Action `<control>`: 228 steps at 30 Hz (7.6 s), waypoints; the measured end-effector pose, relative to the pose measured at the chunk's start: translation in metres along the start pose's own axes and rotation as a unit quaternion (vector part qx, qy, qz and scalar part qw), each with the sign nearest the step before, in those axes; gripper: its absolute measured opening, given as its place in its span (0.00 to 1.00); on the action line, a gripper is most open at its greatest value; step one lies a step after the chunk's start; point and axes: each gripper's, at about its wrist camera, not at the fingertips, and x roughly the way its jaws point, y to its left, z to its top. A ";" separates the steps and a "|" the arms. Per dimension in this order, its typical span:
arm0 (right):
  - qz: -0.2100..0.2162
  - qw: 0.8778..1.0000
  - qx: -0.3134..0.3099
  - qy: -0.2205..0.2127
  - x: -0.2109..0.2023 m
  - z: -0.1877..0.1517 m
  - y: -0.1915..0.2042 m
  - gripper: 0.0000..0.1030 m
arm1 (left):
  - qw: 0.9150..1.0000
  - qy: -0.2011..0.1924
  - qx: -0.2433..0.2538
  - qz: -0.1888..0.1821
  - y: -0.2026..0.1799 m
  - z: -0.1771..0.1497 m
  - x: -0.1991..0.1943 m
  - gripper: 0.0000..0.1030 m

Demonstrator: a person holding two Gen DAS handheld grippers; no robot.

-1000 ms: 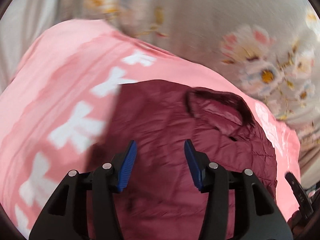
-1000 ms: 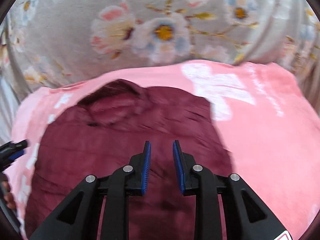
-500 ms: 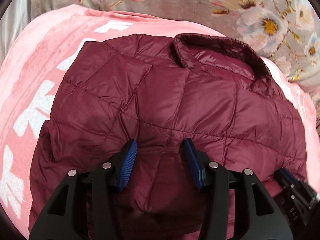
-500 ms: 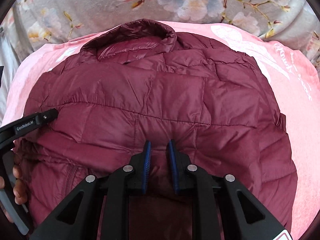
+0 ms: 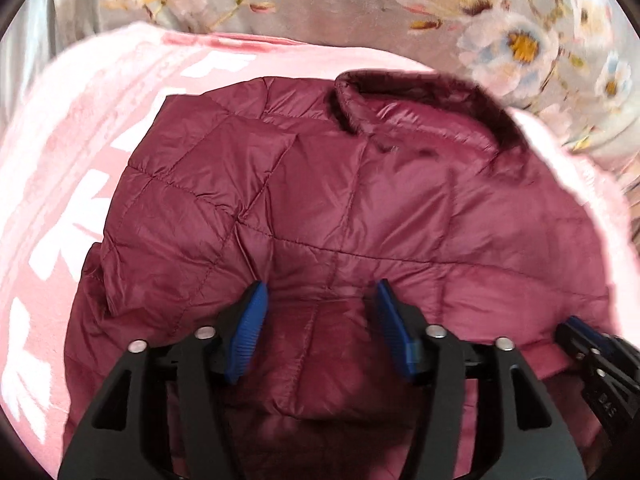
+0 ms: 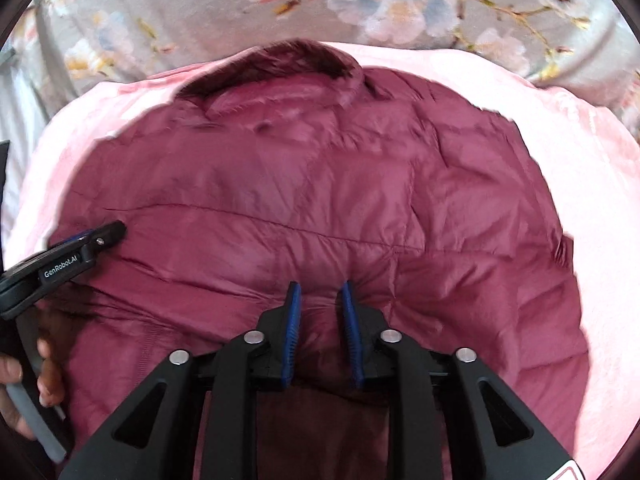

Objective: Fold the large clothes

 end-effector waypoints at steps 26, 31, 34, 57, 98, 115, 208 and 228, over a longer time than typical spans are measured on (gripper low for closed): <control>0.187 0.969 0.163 -0.022 0.076 0.150 -0.031 0.05 | 0.963 0.084 -0.141 -0.215 -0.024 0.139 0.061 0.10; 0.168 0.973 0.160 0.012 0.091 0.118 -0.043 0.09 | 0.971 0.101 -0.126 -0.178 -0.009 0.115 0.073 0.08; 0.184 0.967 0.173 0.031 0.100 0.103 -0.047 0.16 | 0.968 0.105 -0.136 -0.182 -0.005 0.103 0.081 0.08; 0.131 0.980 0.143 0.044 0.097 0.092 -0.042 0.16 | 0.978 0.077 -0.091 -0.169 0.002 0.098 0.069 0.11; -0.064 0.997 0.044 -0.018 0.140 0.144 -0.028 0.00 | 0.999 0.012 0.019 -0.031 -0.053 0.136 0.108 0.16; -0.062 0.997 0.045 -0.026 0.139 0.143 -0.028 0.00 | 0.999 -0.002 0.034 -0.016 -0.055 0.134 0.108 0.16; 0.044 0.953 0.207 -0.219 -0.250 -0.105 -0.116 0.04 | 0.992 -0.098 -0.076 -0.006 0.108 -0.004 -0.256 0.05; -0.030 0.962 0.251 -0.106 -0.101 -0.086 -0.130 0.04 | 0.997 0.008 -0.051 0.049 0.103 -0.003 -0.102 0.08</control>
